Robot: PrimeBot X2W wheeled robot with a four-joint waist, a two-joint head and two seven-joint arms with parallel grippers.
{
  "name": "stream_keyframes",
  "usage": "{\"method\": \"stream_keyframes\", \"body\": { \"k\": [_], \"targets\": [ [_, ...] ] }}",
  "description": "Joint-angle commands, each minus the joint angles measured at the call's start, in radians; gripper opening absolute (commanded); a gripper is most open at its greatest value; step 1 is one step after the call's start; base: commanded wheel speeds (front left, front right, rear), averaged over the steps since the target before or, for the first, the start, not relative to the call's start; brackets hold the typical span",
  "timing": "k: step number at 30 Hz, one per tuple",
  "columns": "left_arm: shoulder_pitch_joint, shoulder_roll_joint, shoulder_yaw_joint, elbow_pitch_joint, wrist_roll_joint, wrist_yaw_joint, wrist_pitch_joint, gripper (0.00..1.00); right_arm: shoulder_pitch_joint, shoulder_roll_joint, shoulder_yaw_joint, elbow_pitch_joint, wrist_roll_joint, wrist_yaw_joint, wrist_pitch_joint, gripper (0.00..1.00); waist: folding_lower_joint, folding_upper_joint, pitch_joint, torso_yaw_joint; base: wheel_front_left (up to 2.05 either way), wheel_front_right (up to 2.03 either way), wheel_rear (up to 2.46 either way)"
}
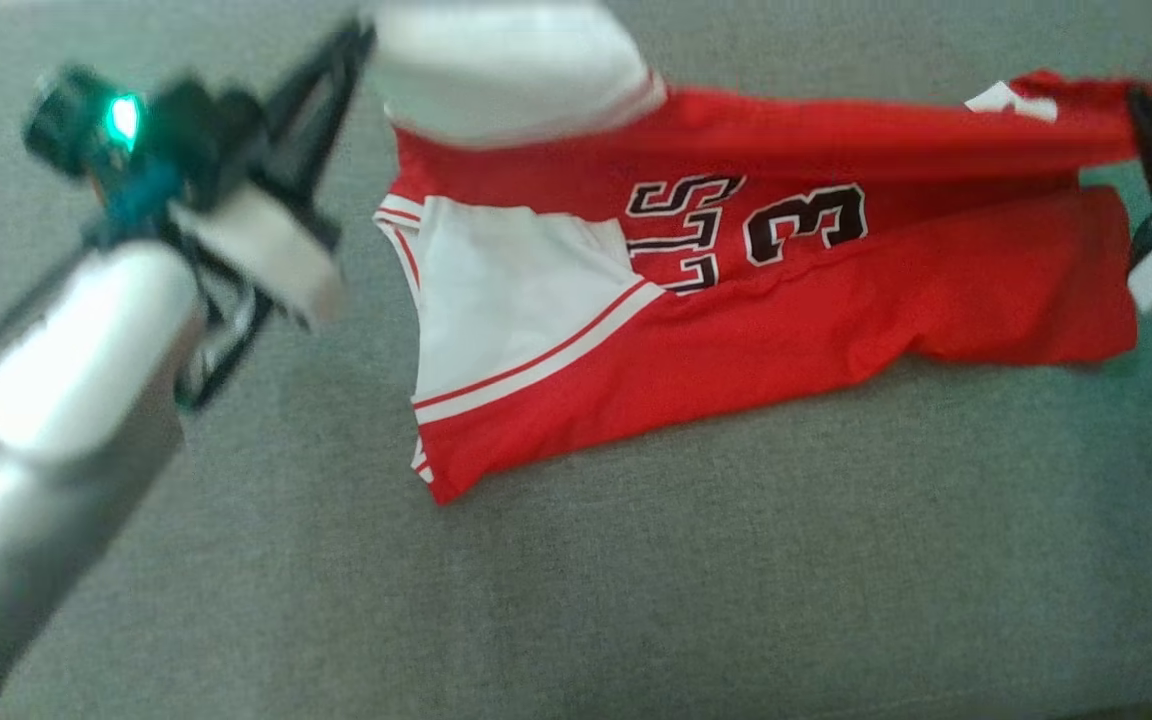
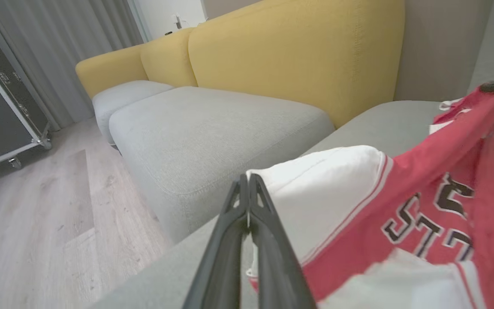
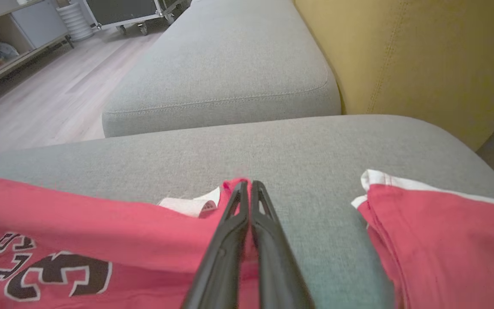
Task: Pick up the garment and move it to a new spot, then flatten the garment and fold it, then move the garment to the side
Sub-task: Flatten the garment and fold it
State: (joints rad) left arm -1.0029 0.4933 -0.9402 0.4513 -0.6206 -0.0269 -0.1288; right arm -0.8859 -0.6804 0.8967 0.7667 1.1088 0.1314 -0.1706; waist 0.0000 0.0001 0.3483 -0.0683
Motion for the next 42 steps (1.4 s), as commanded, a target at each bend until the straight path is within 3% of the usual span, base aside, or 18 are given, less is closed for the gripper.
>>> {"method": "stream_keyframes", "body": {
  "k": [1, 8, 14, 15, 16, 17, 18, 19, 22, 26, 29, 32, 36, 42],
  "targets": [
    [0.035, 0.073, 0.036, -0.105, -0.019, 0.029, -0.001, 0.00, 0.043, -0.041, -0.004, -0.013, 0.014, -0.001, -0.026, 0.00, 0.0000, -0.0001, -0.029, 0.012, 0.00, 0.00, 0.00],
    [0.262, 0.152, 0.009, -0.367, -0.067, 0.131, 0.035, 0.00, 0.140, -0.047, -0.027, 0.003, 0.031, -0.001, -0.058, 0.00, 0.0000, -0.0001, -0.048, 0.035, 0.00, 0.00, 0.00],
    [0.372, 0.166, -0.011, -0.434, -0.078, 0.195, 0.026, 0.00, 0.189, -0.019, -0.044, 0.039, 0.037, -0.001, -0.067, 0.00, 0.0000, -0.0001, -0.047, 0.043, 0.00, 0.00, 0.00],
    [0.388, 0.162, -0.013, -0.435, -0.080, 0.205, 0.018, 0.00, 0.197, -0.009, -0.050, 0.046, 0.041, -0.001, -0.069, 0.23, 0.0000, -0.0001, -0.047, 0.044, 0.00, 0.00, 0.00],
    [0.403, 0.156, -0.012, -0.433, -0.081, 0.216, 0.006, 0.00, 0.204, 0.001, -0.056, 0.049, 0.044, -0.001, -0.072, 0.62, 0.0000, -0.0001, -0.048, 0.044, 0.00, 0.00, 0.00],
    [0.417, 0.148, -0.011, -0.429, -0.082, 0.229, -0.009, 0.41, 0.212, 0.012, -0.065, 0.053, 0.049, -0.001, -0.076, 1.00, 0.0000, -0.0001, -0.050, 0.045, 0.00, 0.00, 0.00],
    [0.431, 0.138, -0.011, -0.422, -0.081, 0.242, -0.023, 0.64, 0.223, 0.021, -0.076, 0.060, 0.055, -0.001, -0.079, 1.00, 0.0000, -0.0001, -0.053, 0.047, 0.00, 0.00, 0.00],
    [0.443, 0.128, -0.012, -0.412, -0.077, 0.257, -0.038, 1.00, 0.235, 0.029, -0.088, 0.064, 0.059, -0.001, -0.082, 1.00, 0.0000, -0.0001, -0.057, 0.049, 0.00, 0.00, 0.00],
    [0.484, 0.082, 0.005, -0.385, -0.075, 0.313, -0.087, 1.00, 0.281, 0.050, -0.143, 0.067, 0.081, -0.001, -0.089, 1.00, 0.0000, -0.0001, -0.073, 0.056, 0.00, 0.00, 0.00],
    [0.545, 0.015, 0.050, -0.366, -0.027, 0.420, -0.127, 1.00, 0.354, 0.067, -0.262, 0.045, 0.084, -0.001, -0.091, 1.00, 0.0000, -0.0001, -0.097, 0.067, 0.00, 0.00, 0.00],
    [0.596, -0.041, 0.113, -0.394, 0.057, 0.510, -0.132, 1.00, 0.413, 0.085, -0.355, 0.038, 0.061, -0.001, -0.091, 1.00, 0.0000, -0.0001, -0.116, 0.084, 0.00, 0.00, 0.00],
    [0.669, -0.100, 0.174, -0.441, 0.158, 0.569, -0.133, 1.00, 0.449, 0.101, -0.420, 0.042, 0.026, -0.001, -0.091, 1.00, 0.0000, -0.0001, -0.131, 0.109, 0.00, 0.00, 0.00],
    [0.760, -0.165, 0.212, -0.476, 0.266, 0.590, -0.133, 1.00, 0.457, 0.121, -0.476, 0.086, -0.004, -0.001, -0.091, 1.00, 0.0000, -0.0001, -0.152, 0.147, 0.00, 0.00, 0.00],
    [0.839, -0.237, 0.235, -0.486, 0.355, 0.548, -0.133, 1.00, 0.413, 0.156, -0.496, 0.296, -0.020, -0.001, -0.008, 1.00, 0.0000, -0.0001, -0.167, 0.210, 0.00, 0.00, 0.00]
  ]
}}
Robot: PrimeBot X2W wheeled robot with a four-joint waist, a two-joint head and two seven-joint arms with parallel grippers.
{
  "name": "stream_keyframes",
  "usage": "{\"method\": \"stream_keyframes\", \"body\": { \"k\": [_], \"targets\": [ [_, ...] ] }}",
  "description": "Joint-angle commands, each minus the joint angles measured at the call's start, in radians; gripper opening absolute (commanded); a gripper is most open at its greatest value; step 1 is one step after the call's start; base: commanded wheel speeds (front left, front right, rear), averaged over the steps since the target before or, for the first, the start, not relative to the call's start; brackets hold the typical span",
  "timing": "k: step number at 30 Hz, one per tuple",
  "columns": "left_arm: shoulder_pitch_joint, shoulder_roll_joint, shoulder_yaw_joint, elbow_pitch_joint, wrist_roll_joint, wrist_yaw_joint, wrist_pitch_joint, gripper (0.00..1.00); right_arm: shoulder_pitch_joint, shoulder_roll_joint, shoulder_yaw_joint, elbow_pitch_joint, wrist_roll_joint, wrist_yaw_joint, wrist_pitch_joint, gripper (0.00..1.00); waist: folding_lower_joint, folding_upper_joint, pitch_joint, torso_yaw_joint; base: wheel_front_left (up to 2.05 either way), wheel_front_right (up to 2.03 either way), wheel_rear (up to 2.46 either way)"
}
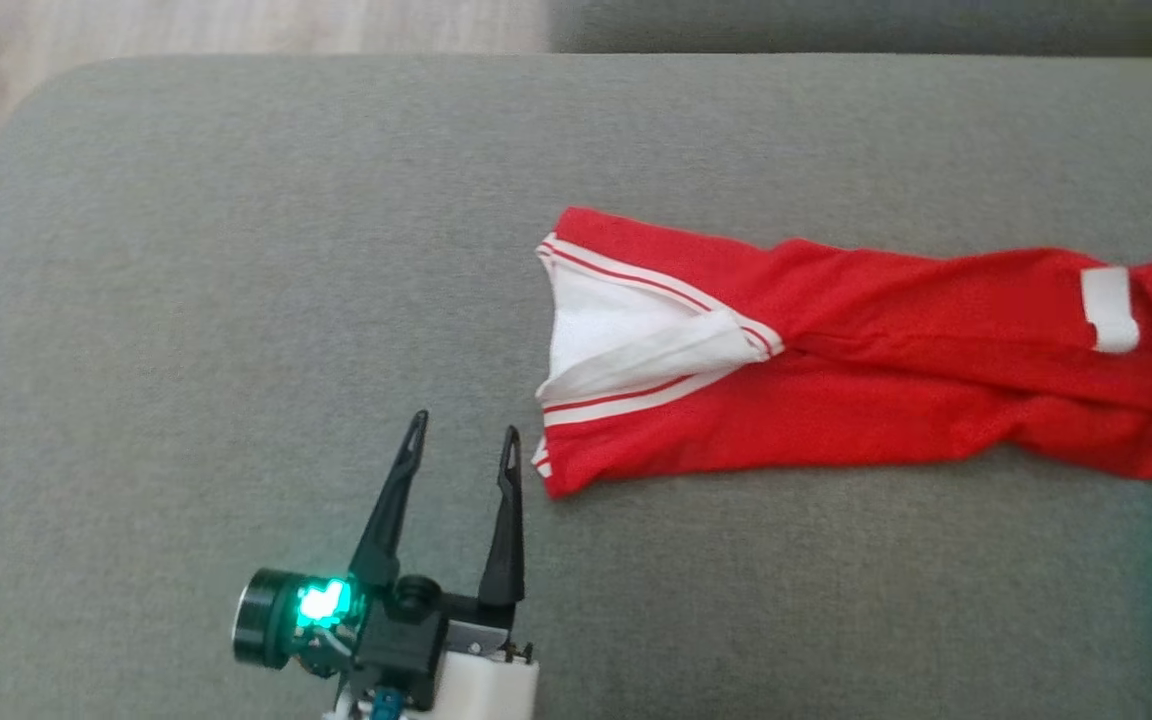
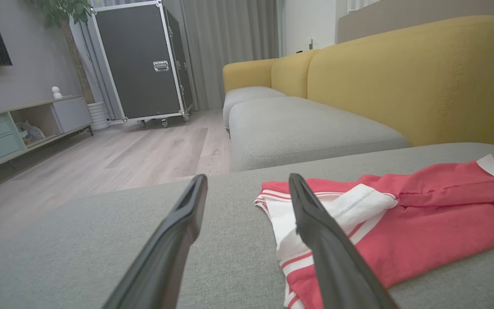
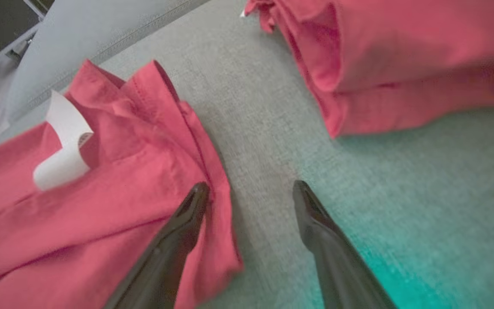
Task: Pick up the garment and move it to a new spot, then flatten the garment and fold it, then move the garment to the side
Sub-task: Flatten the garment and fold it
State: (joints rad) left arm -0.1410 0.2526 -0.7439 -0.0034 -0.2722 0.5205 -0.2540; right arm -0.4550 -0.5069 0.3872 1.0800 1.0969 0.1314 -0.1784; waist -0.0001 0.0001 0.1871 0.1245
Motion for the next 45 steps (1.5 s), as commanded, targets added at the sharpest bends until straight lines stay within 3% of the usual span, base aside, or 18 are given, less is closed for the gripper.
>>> {"method": "stream_keyframes", "body": {
  "k": [1, 8, 9, 11, 12, 13, 14, 18, 22, 27, 30, 34, 39, 45],
  "targets": [
    [-0.016, -0.004, 0.041, -0.028, 0.017, -0.009, -0.008, 1.00, -0.030, -0.011, 0.021, 0.013, -0.018, -0.001, 0.023, 1.00, 0.0001, -0.0001, -0.007, 0.025, 0.00, 0.00, 0.00],
    [0.017, -0.027, 0.101, -0.010, 0.061, -0.057, -0.008, 1.00, -0.090, 0.068, 0.032, 0.067, -0.007, -0.001, 0.117, 1.00, 0.0001, -0.0001, -0.021, 0.049, 0.00, 0.00, 0.00],
    [0.024, -0.035, 0.114, -0.007, 0.070, -0.070, -0.008, 1.00, -0.093, 0.082, 0.034, 0.074, -0.006, -0.001, 0.120, 0.89, 0.0001, -0.0001, -0.028, 0.051, 0.00, 0.00, 0.00],
    [0.030, -0.044, 0.124, -0.004, 0.080, -0.083, -0.008, 1.00, -0.092, 0.094, 0.037, 0.085, -0.006, -0.001, 0.119, 0.46, 0.0001, -0.0001, -0.036, 0.053, 0.00, 0.00, 0.00],
    [0.030, -0.044, 0.124, -0.004, 0.080, -0.083, -0.008, 1.00, -0.092, 0.094, 0.037, 0.085, -0.006, -0.001, 0.119, 0.46, 0.0001, -0.0001, -0.036, 0.053, 0.00, 0.00, 0.00],
    [0.032, -0.048, 0.129, -0.004, 0.085, -0.089, -0.008, 1.00, -0.091, 0.098, 0.039, 0.089, -0.006, -0.001, 0.119, 0.29, 0.0001, -0.0001, -0.039, 0.053, 0.00, 0.00, 0.00],
    [0.035, -0.052, 0.134, -0.003, 0.090, -0.095, -0.008, 1.00, -0.091, 0.098, 0.041, 0.091, -0.009, -0.001, 0.112, 0.00, 0.0001, -0.0001, -0.042, 0.053, 0.00, 0.00, 0.00],
    [0.055, -0.063, 0.159, -0.002, 0.104, -0.110, -0.008, 1.00, -0.092, 0.068, 0.043, 0.106, -0.027, -0.001, 0.052, 0.00, 0.0001, -0.0001, -0.059, 0.040, 0.00, 0.00, 0.00],
    [0.075, -0.069, 0.186, -0.006, 0.115, -0.123, -0.008, 1.00, -0.095, -0.006, 0.042, 0.101, -0.038, -0.001, 0.021, 0.00, 0.0001, -0.0001, -0.076, 0.019, 0.00, 0.00, 0.00],
    [0.095, -0.075, 0.213, -0.005, 0.124, -0.146, -0.008, 1.00, -0.101, -0.101, 0.041, 0.074, -0.040, -0.001, 0.034, 0.00, 0.0001, -0.0001, -0.094, -0.008, 0.00, 0.00, 0.00],
    [0.106, -0.081, 0.226, -0.003, 0.128, -0.158, -0.008, 1.00, -0.111, -0.111, 0.037, -0.001, -0.018, -0.001, 0.058, 0.00, 0.0001, -0.0001, -0.106, -0.023, 0.00, 0.00, 0.00],
    [0.118, -0.092, 0.238, 0.003, 0.133, -0.176, -0.008, 1.00, -0.110, -0.084, 0.026, -0.175, 0.047, -0.001, 0.107, 0.00, 0.0001, -0.0001, -0.119, -0.036, 0.00, 0.00, 0.00],
    [0.127, -0.106, 0.249, 0.010, 0.142, -0.194, -0.008, 1.00, -0.074, -0.004, 0.035, -0.392, 0.116, -0.001, 0.192, 0.00, 0.0001, -0.0001, -0.128, -0.037, 0.00, 0.00, 0.00],
    [0.134, -0.124, 0.256, 0.018, 0.150, -0.221, -0.008, 1.00, -0.047, 0.142, 0.065, -0.488, 0.095, -0.001, 0.228, 0.00, 0.0001, -0.0001, -0.134, -0.008, 0.00, 0.00, 0.00]
  ]
}}
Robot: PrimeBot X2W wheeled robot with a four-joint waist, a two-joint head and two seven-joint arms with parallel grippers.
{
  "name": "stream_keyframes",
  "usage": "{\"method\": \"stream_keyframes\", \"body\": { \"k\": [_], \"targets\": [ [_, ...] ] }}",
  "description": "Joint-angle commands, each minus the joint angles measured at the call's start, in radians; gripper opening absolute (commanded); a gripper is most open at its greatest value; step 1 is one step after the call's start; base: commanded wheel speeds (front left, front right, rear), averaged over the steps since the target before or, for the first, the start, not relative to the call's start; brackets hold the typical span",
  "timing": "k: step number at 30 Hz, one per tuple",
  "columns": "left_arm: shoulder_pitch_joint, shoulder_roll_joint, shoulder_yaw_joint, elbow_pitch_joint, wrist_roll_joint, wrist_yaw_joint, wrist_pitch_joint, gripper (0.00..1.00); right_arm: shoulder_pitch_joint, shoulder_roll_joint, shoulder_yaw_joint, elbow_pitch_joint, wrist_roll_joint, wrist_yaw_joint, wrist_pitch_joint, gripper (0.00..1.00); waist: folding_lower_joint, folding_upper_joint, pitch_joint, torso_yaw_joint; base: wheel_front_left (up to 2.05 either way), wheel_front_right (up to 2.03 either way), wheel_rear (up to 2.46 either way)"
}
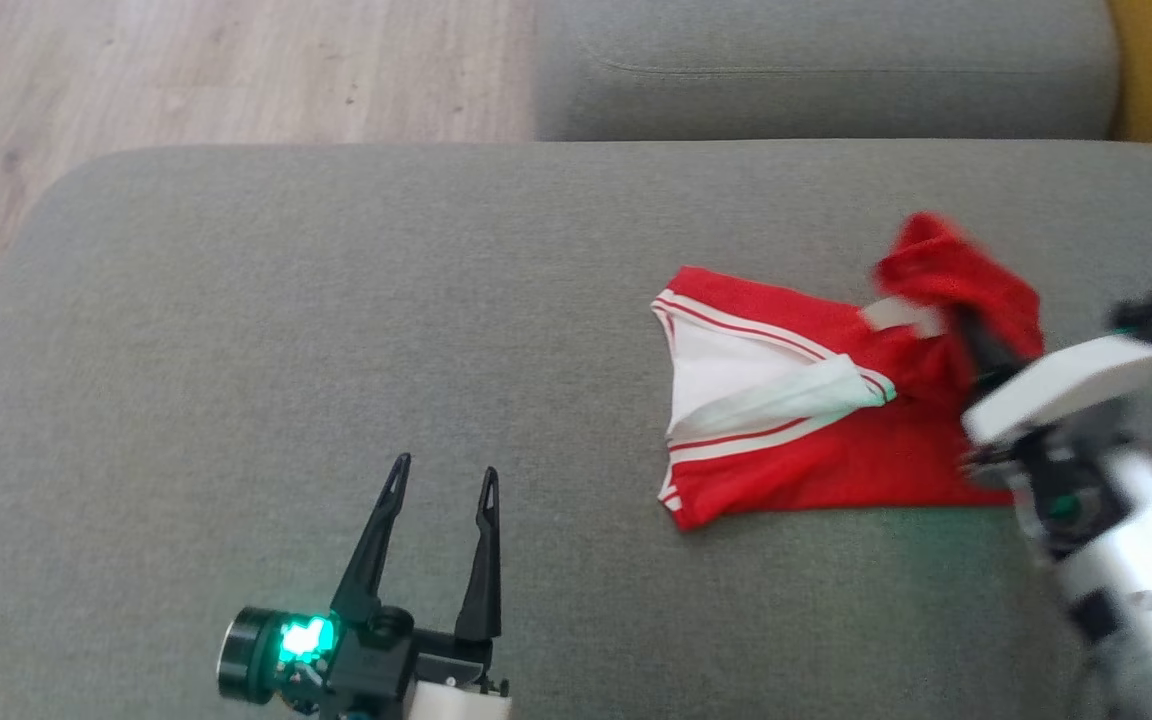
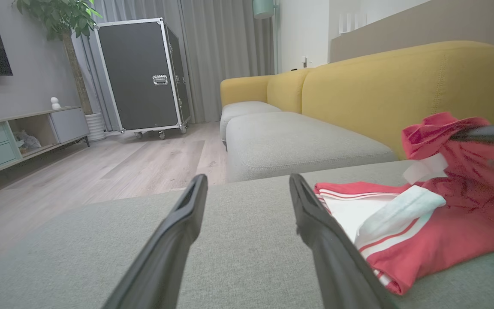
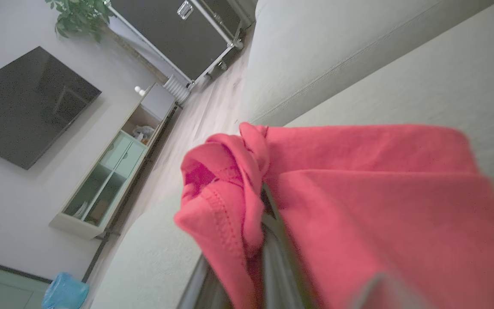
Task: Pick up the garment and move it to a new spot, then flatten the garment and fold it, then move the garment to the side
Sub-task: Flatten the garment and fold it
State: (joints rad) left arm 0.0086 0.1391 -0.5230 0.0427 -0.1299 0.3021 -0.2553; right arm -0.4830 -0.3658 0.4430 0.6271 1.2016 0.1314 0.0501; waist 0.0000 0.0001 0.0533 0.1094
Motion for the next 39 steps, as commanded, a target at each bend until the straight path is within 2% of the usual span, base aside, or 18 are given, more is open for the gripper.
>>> {"method": "stream_keyframes", "body": {
  "k": [1, 8, 13, 14, 15, 16, 20, 25, 30, 34, 37, 39],
  "targets": [
    [-0.015, -0.013, 0.036, -0.027, 0.010, -0.006, -0.006, 1.00, -0.020, 0.030, 0.013, -0.030, -0.025, -0.001, -0.003, 0.00, 0.0000, -0.0001, 0.001, 0.012, 0.00, 0.00, 0.00],
    [-0.012, -0.030, 0.042, -0.014, 0.022, -0.029, -0.006, 1.00, -0.064, 0.236, 0.004, 0.098, -0.160, -0.001, -0.050, 0.00, 0.0000, -0.0001, 0.002, 0.047, 0.00, 0.00, 0.00],
    [-0.010, -0.038, 0.048, -0.010, 0.027, -0.038, -0.006, 1.00, -0.074, 0.298, 0.015, 0.145, -0.212, -0.001, -0.058, 0.00, 0.0000, -0.0001, 0.001, 0.055, 0.00, 0.00, 0.00],
    [-0.009, -0.040, 0.049, -0.009, 0.028, -0.040, -0.006, 1.00, -0.073, 0.305, 0.020, 0.149, -0.217, -0.001, -0.058, 0.11, 0.0000, -0.0001, 0.000, 0.056, 0.00, 0.00, 0.00],
    [-0.008, -0.042, 0.050, -0.007, 0.029, -0.042, -0.006, 1.00, -0.069, 0.310, 0.025, 0.153, -0.218, -0.001, -0.056, 0.77, 0.0000, -0.0001, -0.001, 0.057, 0.00, 0.00, 0.00],
    [-0.007, -0.043, 0.052, -0.005, 0.030, -0.044, -0.006, 1.00, -0.066, 0.312, 0.029, 0.155, -0.222, -0.001, -0.060, 1.00, 0.0000, -0.0001, -0.004, 0.058, 0.00, 0.00, 0.00],
    [0.000, -0.047, 0.060, 0.002, 0.031, -0.053, -0.006, 1.00, -0.042, 0.315, 0.068, 0.103, -0.209, -0.001, -0.085, 1.00, 0.0000, -0.0001, -0.021, 0.054, 0.00, 0.00, 0.00],
    [0.026, -0.043, 0.085, 0.004, 0.028, -0.058, -0.006, 1.00, 0.017, 0.310, 0.062, 0.001, -0.222, -0.001, -0.146, 1.00, 0.0000, -0.0001, -0.062, 0.030, 0.00, 0.00, 0.00],
    [0.057, -0.044, 0.124, -0.009, 0.012, -0.054, -0.006, 1.00, 0.111, 0.198, 0.043, -0.129, -0.349, -0.001, -0.239, 1.00, 0.0000, -0.0001, -0.091, -0.003, 0.00, 0.00, 0.00],
    [0.080, -0.046, 0.155, -0.019, 0.002, -0.054, -0.006, 1.00, 0.229, 0.107, 0.001, -0.268, -0.392, -0.001, -0.290, 1.00, 0.0000, -0.0001, -0.111, -0.027, 0.00, 0.00, 0.00],
    [0.100, -0.046, 0.178, -0.025, 0.000, -0.053, -0.006, 1.00, 0.321, 0.039, -0.051, -0.339, -0.470, -0.001, -0.308, 1.00, 0.0000, -0.0001, -0.128, -0.044, 0.00, 0.00, 0.00],
    [0.116, -0.046, 0.191, -0.032, 0.003, -0.051, -0.006, 1.00, 0.379, 0.024, -0.110, -0.391, -0.530, -0.001, -0.311, 1.00, 0.0000, -0.0001, -0.137, -0.052, 0.00, 0.00, 0.00]
  ]
}}
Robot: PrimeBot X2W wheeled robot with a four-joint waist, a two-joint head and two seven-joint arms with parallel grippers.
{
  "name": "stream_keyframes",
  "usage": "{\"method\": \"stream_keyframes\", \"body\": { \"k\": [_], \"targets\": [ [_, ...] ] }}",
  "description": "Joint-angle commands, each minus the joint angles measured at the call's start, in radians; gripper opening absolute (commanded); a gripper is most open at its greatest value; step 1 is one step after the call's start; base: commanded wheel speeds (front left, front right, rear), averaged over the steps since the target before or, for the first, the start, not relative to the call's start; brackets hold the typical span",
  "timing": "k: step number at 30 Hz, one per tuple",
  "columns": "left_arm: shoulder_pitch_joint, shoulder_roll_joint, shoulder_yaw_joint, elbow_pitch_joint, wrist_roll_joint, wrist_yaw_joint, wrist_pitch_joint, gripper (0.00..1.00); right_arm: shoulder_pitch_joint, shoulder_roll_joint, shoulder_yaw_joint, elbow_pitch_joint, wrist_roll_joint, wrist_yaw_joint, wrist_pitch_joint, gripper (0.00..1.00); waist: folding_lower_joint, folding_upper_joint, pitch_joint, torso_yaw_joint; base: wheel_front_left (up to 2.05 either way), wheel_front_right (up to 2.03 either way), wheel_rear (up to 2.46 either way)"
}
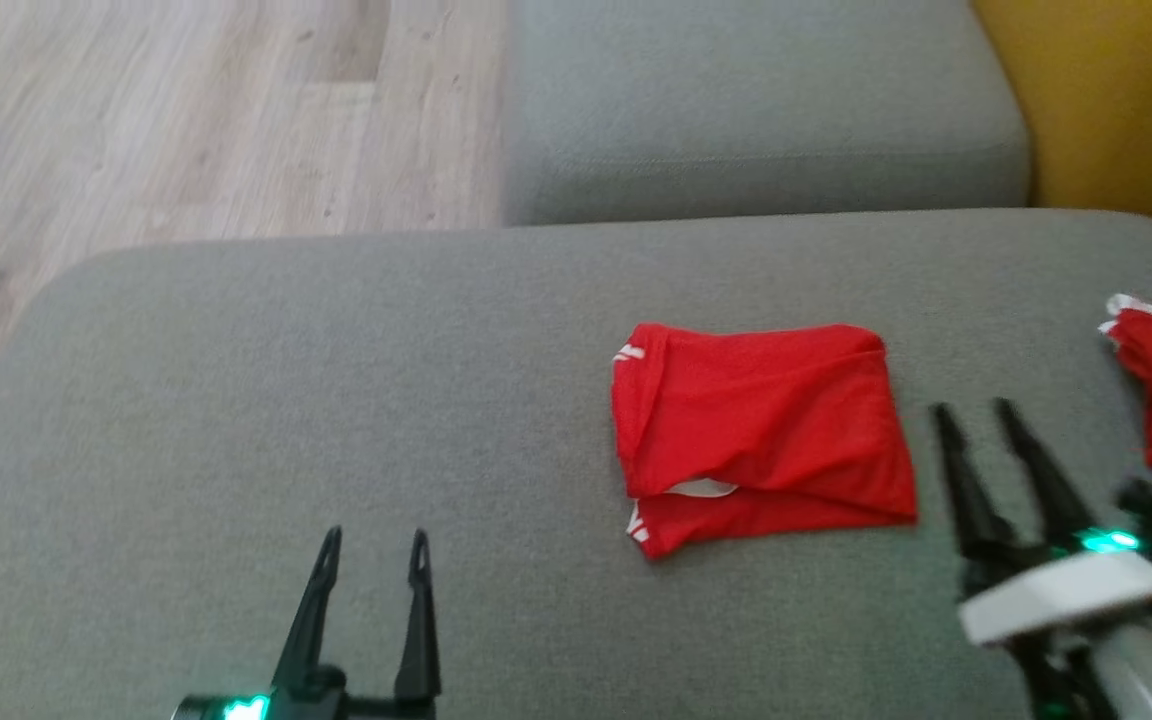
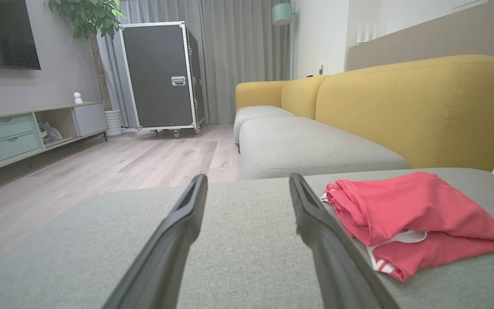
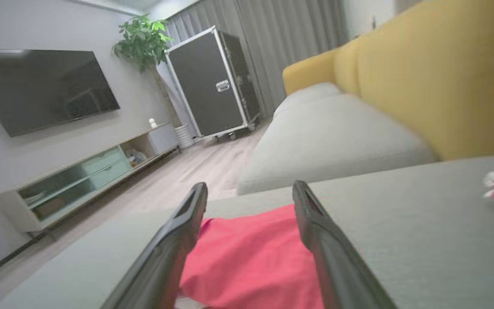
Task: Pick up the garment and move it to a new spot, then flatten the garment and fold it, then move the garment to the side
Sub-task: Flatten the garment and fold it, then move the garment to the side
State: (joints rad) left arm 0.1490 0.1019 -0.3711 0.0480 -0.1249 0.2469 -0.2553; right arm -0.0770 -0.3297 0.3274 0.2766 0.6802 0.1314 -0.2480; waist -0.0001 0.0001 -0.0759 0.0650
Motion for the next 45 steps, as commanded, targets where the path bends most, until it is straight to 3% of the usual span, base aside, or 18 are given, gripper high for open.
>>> {"method": "stream_keyframes", "body": {
  "k": [1, 6, 11, 45],
  "targets": [
    [-0.015, -0.009, 0.046, -0.040, 0.000, 0.007, -0.006, 1.00, 0.006, -0.008, -0.037, -0.067, -0.041, -0.001, -0.013, 1.00, 0.0001, -0.0001, -0.013, -0.011, 0.00, 0.00, 0.00],
    [0.041, -0.012, 0.076, -0.052, 0.006, 0.011, -0.006, 1.00, 0.168, 0.019, -0.140, -0.147, -0.255, -0.001, -0.013, 1.00, 0.0001, -0.0001, -0.035, -0.019, 0.00, 0.00, 0.00],
    [0.091, -0.011, 0.102, -0.063, 0.016, 0.003, -0.006, 1.00, 0.250, 0.070, -0.173, -0.169, -0.345, -0.001, -0.014, 1.00, 0.0001, -0.0001, -0.046, -0.026, 0.00, 0.00, 0.00],
    [0.106, -0.036, 0.144, -0.049, 0.065, -0.045, -0.006, 1.00, 0.259, 0.102, -0.177, -0.157, -0.408, -0.001, -0.014, 1.00, 0.0001, -0.0001, -0.042, -0.025, 0.00, 0.00, 0.00]
  ]
}}
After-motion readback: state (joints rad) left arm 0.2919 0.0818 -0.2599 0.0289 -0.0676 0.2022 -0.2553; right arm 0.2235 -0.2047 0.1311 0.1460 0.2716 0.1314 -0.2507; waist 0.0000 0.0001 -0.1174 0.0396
